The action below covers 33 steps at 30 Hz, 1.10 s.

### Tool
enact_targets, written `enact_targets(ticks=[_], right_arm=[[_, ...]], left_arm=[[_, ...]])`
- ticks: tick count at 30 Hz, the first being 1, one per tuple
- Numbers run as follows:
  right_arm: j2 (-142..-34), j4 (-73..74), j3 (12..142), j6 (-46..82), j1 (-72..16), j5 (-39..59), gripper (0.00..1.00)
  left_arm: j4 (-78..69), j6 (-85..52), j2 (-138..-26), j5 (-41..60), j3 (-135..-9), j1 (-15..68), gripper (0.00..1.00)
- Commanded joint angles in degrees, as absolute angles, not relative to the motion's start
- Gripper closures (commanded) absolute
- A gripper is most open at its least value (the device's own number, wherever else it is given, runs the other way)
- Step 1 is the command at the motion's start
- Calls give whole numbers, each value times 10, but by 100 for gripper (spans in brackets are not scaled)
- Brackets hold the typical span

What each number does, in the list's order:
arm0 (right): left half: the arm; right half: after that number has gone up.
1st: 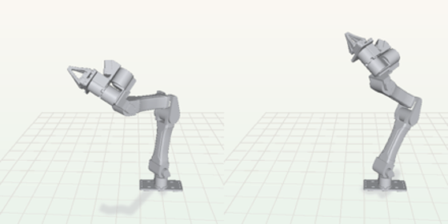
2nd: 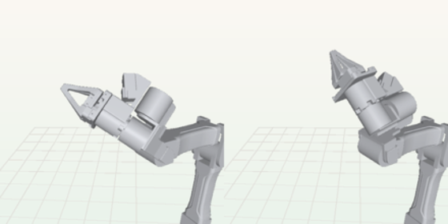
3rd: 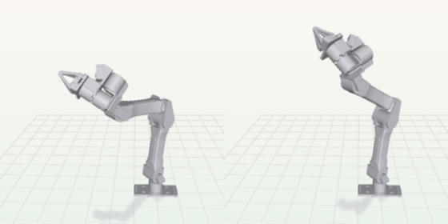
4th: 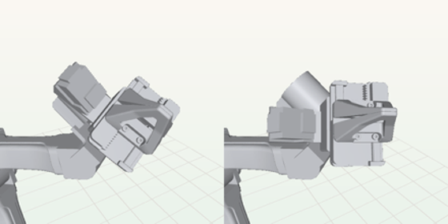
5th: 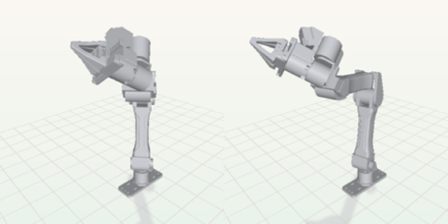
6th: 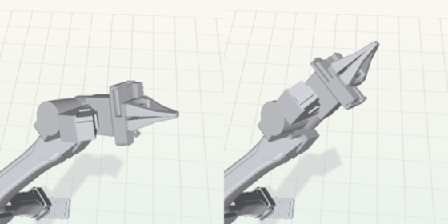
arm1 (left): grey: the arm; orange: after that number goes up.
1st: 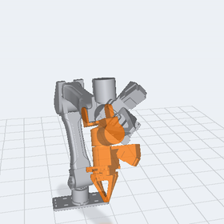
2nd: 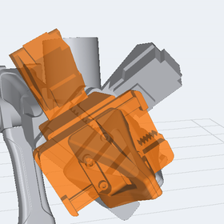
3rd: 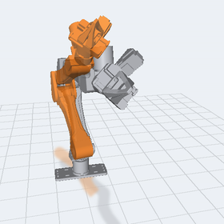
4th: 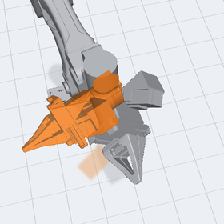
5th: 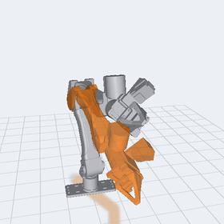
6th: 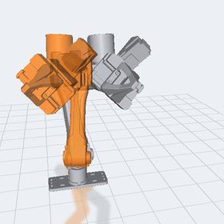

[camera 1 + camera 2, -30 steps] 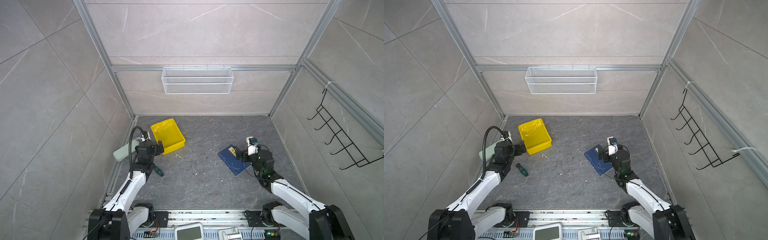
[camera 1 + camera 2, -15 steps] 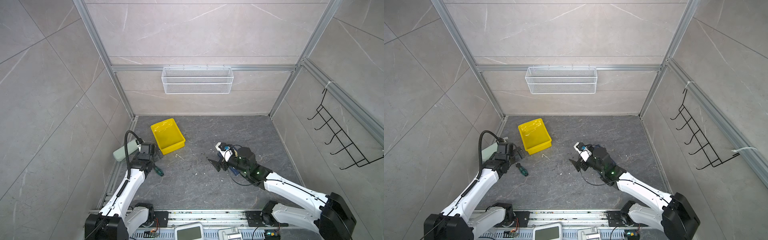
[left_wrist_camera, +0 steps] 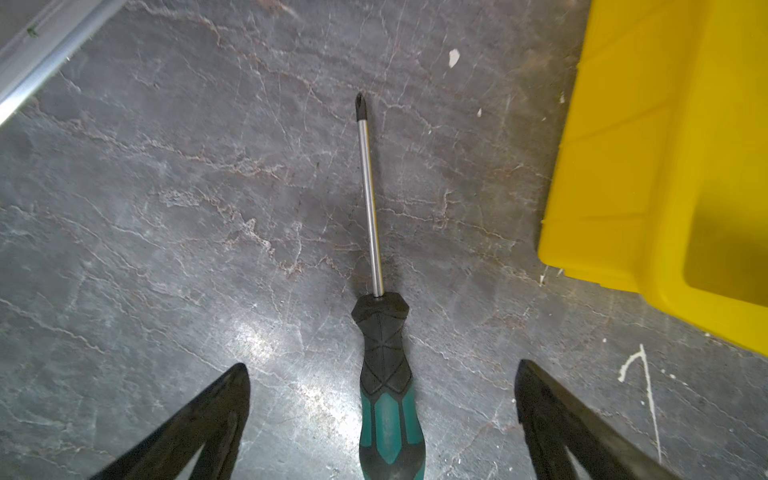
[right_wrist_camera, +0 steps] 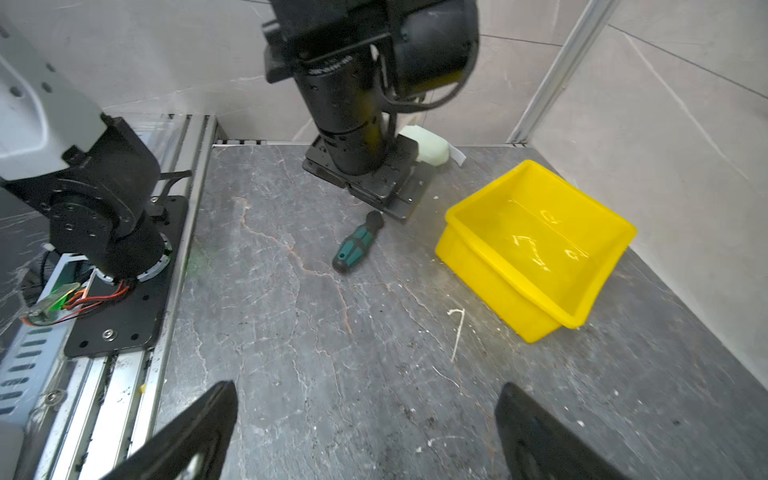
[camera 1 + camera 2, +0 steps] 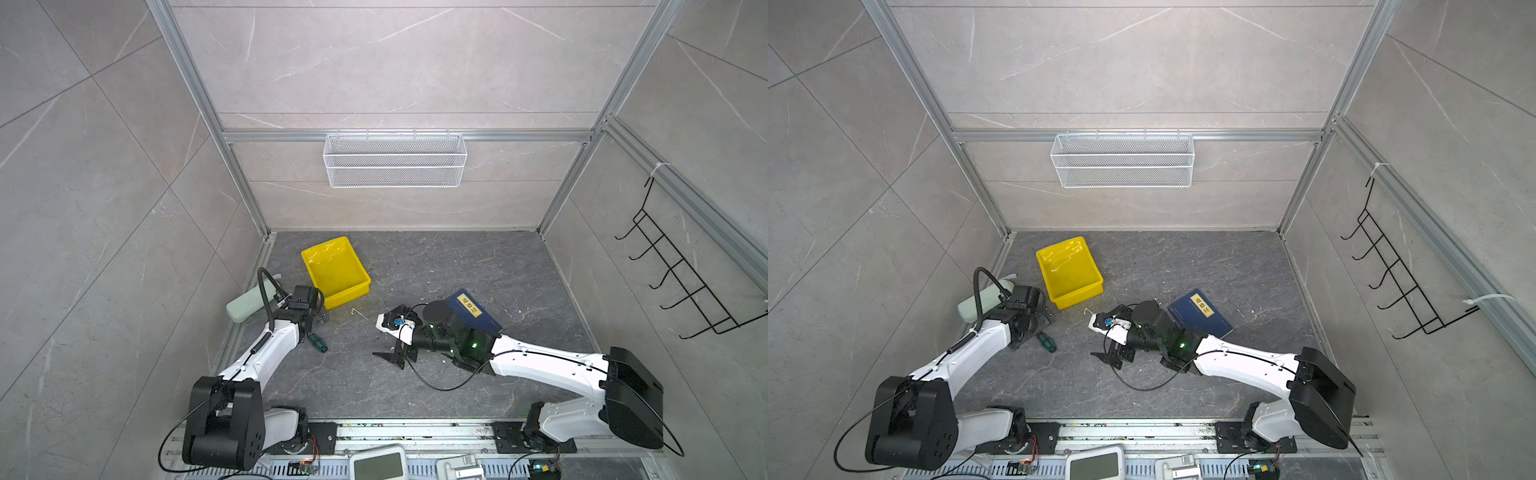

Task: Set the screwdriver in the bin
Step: 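Lower the left gripper over the screwdriver handle while the right arm swings inward, then close the left gripper on the green-and-black screwdriver handle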

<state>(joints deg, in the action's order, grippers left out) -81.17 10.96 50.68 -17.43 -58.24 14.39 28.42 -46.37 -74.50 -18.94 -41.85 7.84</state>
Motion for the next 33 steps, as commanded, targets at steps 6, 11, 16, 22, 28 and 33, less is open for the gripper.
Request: enact_targets(ticks=[6,11,16,22,28,33], right_arm=[[-830,104,536,-185,-583,171,1],[-832,89,539,-187,-583,181,1],[-832,80,541,-189,-584,183,1],[-835,72,544,-192,-584,178,1],[-837,70,548,-188,-584,176,1],[-839,72,553,-184,-583,181,1]], left_arm=[[283,-516,-802,-170,-431,69,1],[269,-522,-828,-158,-431,69,4],[260,-533,-853,-152,-427,68,10],[261,-538,-872,-146,-431,69,29],[261,-536,-868,-154,-429,69,62],[263,-533,-861,-161,-429,69,84]])
